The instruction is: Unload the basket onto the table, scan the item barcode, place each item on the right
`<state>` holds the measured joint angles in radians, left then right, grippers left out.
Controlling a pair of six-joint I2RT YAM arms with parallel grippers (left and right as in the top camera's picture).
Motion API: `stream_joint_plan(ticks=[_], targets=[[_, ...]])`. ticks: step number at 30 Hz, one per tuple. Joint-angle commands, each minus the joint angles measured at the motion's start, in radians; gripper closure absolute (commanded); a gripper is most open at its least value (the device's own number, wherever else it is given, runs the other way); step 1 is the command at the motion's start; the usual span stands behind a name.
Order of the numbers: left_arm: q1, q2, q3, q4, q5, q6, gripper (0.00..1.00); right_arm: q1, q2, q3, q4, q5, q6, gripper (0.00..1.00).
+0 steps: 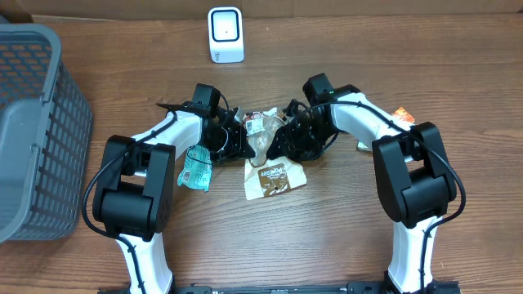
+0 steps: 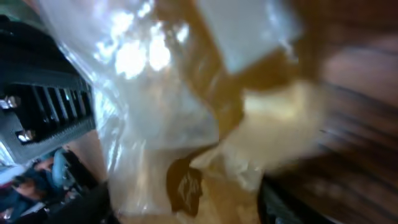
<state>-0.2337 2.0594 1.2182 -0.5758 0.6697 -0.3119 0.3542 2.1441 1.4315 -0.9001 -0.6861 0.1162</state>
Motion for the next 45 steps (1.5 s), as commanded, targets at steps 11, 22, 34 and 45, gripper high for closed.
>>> stream_joint_plan(ticks=[11,22,34,45], targets=[[0.006,0.047,-0.003,-0.003,-0.078,-0.005,0.96,-0.014,0.018,-0.041,0.126,-0.002,0.071,0.83],[0.061,-0.037,0.104,-0.164,-0.075,0.024,0.96,-0.037,-0.005,-0.027,0.124,-0.05,0.066,0.96],[0.201,-0.36,0.406,-0.529,-0.307,0.106,0.96,-0.062,-0.33,-0.027,0.04,-0.106,-0.125,0.96],[0.34,-0.378,0.405,-0.623,-0.624,0.106,0.42,-0.062,-0.595,-0.027,-0.014,-0.251,-0.307,0.96]])
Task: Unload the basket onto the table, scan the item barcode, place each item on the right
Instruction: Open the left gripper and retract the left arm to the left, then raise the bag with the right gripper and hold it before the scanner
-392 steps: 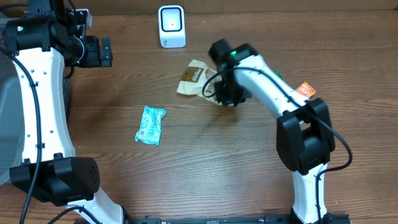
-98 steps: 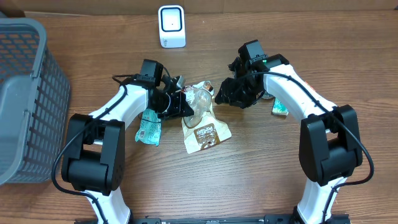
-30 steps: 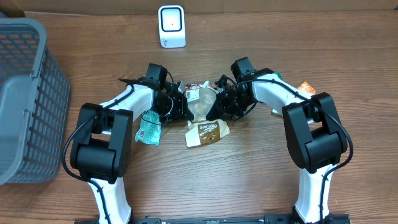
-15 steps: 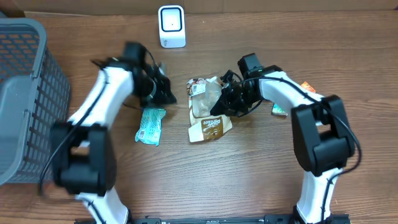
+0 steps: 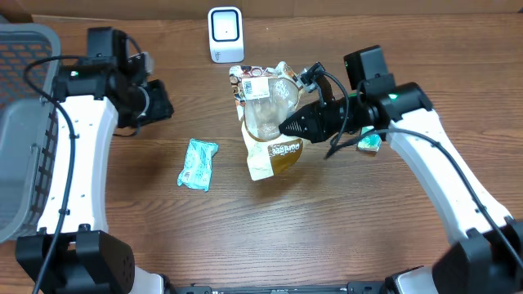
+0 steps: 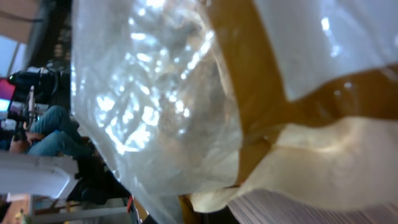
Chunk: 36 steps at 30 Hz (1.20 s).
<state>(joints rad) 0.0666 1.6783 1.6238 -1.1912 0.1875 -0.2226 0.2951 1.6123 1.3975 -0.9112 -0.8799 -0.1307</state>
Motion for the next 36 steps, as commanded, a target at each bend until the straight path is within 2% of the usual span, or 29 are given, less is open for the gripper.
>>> stream_joint_plan(ticks=[1,7,9,12,13,14,20,22,26,30,36], targets=[[0.05,0.003,-0.001,-0.01,-0.156,0.017,0.39,-0.003,-0.076,0.006,-0.005,-0.057,-0.06,0.96],[0.077,0.003,-0.001,-0.007,-0.231,0.018,0.28,-0.003,-0.11,0.006,-0.021,-0.037,-0.042,0.96],[0.077,0.003,-0.001,0.005,-0.252,0.053,0.32,-0.003,-0.11,0.006,-0.024,0.021,-0.005,0.96],[0.079,0.003,-0.001,0.015,-0.254,0.189,0.39,0.001,-0.11,0.006,-0.026,0.081,0.024,0.96],[0.079,0.003,-0.001,0.016,-0.254,0.202,0.31,0.001,-0.11,0.006,-0.021,0.104,0.045,0.96],[0.079,0.003,-0.001,0.018,-0.254,0.201,0.0,0.002,-0.11,0.006,-0.017,0.13,0.065,0.96],[0.079,0.003,-0.001,0.035,-0.239,0.199,0.0,0.039,-0.106,0.058,0.018,0.418,0.185,0.96],[0.075,0.003,-0.001,0.077,-0.238,0.162,0.0,0.066,-0.09,0.122,0.006,0.541,0.188,0.96],[0.072,0.003,-0.001,0.115,-0.239,0.16,0.0,0.122,-0.003,0.306,-0.042,0.775,0.185,0.96],[0.072,0.003,-0.001,0.115,-0.239,0.16,0.0,0.183,0.122,0.433,0.031,1.006,0.091,0.96],[0.072,0.003,-0.001,0.115,-0.239,0.16,0.01,0.283,0.29,0.437,0.359,1.46,-0.132,0.96]])
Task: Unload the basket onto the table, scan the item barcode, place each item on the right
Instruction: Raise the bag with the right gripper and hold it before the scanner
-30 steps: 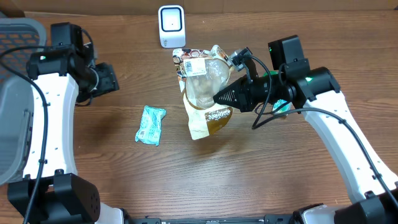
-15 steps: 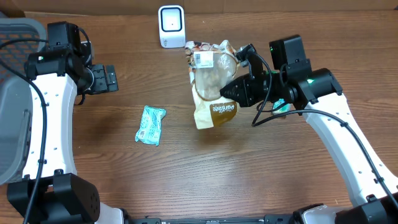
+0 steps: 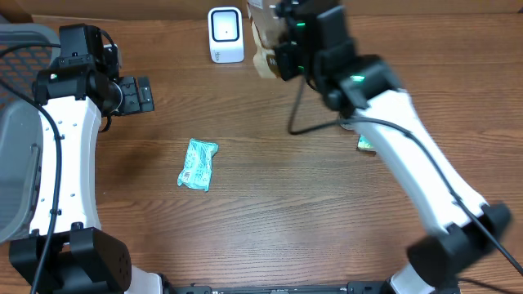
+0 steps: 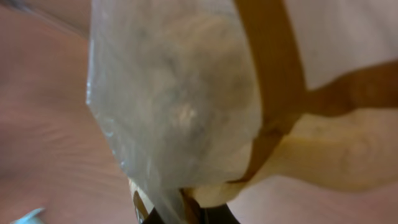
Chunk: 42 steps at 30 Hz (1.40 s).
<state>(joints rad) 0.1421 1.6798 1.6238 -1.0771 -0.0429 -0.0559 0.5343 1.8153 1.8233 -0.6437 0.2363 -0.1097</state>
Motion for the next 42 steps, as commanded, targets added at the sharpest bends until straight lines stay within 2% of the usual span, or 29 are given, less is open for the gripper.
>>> stream_joint_plan(ticks=[1,2,5,11,15,19,26,42], targets=[[-0.003,0.002,-0.001,0.001,-0.009,-0.007,0.0,0.052,0.111,0.011,0.148,0.406,-0.184,0.96],[-0.003,0.002,-0.001,0.001,-0.009,-0.007,0.0,0.061,0.157,0.011,0.247,0.464,-0.25,0.96],[-0.003,0.002,-0.001,0.001,-0.009,-0.007,0.01,0.063,0.236,0.011,0.405,0.47,-0.441,0.96],[-0.003,0.002,-0.001,0.001,-0.009,-0.006,0.01,0.06,0.383,0.011,0.689,0.47,-0.71,0.96],[-0.003,0.002,-0.001,0.001,-0.009,-0.007,0.01,0.06,0.479,0.011,0.811,0.47,-0.907,0.96],[-0.003,0.002,-0.001,0.001,-0.009,-0.007,0.0,0.06,0.567,0.011,0.882,0.476,-1.045,0.96],[-0.003,0.002,-0.001,0.001,-0.009,-0.007,0.01,0.059,0.63,0.011,0.992,0.485,-1.078,0.96],[-0.003,0.002,-0.001,0.001,-0.009,-0.007,0.01,0.06,0.634,0.011,0.995,0.496,-1.077,0.96]])
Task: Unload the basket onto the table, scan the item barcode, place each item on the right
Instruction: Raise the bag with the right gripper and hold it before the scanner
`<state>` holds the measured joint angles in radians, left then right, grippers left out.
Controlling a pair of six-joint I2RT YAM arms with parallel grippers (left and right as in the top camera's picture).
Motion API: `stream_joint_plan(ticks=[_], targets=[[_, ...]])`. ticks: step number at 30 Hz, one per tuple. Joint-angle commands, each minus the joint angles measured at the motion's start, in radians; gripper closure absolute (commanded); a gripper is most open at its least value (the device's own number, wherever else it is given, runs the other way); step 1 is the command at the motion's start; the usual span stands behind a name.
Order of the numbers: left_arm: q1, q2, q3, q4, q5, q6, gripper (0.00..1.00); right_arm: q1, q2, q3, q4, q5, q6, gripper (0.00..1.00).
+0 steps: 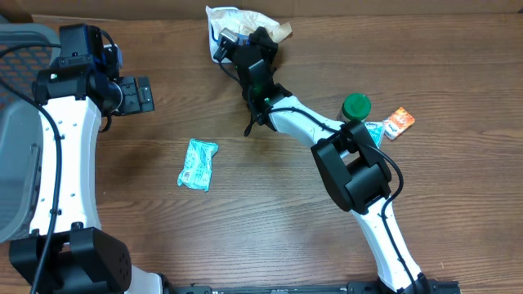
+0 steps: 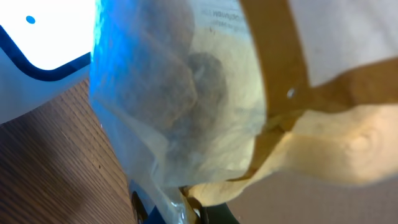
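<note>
A clear and tan snack bag (image 1: 239, 20) hangs crumpled over the white barcode scanner (image 1: 217, 51) at the table's far edge. My right gripper (image 1: 252, 47) is shut on the bag's lower edge. In the right wrist view the bag (image 2: 186, 93) fills the frame, tinted blue on its left side, with the scanner's white face (image 2: 43, 50) close behind it. The gripper (image 2: 198, 214) pinches the plastic at the bottom edge. My left gripper (image 1: 136, 94) hovers open and empty at the far left, well away from the bag.
A teal packet (image 1: 198, 163) lies left of the table's middle. A green-capped bottle (image 1: 356, 106), an orange packet (image 1: 400, 120) and another teal packet (image 1: 373, 131) sit at the right. A grey mesh basket (image 1: 24, 163) stands along the left edge.
My right gripper has moved the bag from just right of the scanner to directly over its face, where blue light now falls on the plastic. The left arm has not moved.
Both grippers were at the bag in the middle of the table. Then the right gripper alone held it lifted while the left had drawn back to the far left. The bag was then beside the scanner, and now it is against it.
</note>
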<state>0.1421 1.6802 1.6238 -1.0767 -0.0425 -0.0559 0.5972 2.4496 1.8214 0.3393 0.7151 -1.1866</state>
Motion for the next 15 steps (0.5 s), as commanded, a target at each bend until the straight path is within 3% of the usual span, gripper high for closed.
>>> stream_joint_plan(ticks=[1,15], targets=[[-0.003,0.002,-0.001,0.0,-0.009,-0.007,0.01,-0.003,-0.001,0.013,0.011,0.018,0.0,0.96],[-0.003,0.002,-0.001,0.0,-0.009,-0.007,0.01,0.025,-0.011,0.013,-0.015,0.022,0.004,0.96]])
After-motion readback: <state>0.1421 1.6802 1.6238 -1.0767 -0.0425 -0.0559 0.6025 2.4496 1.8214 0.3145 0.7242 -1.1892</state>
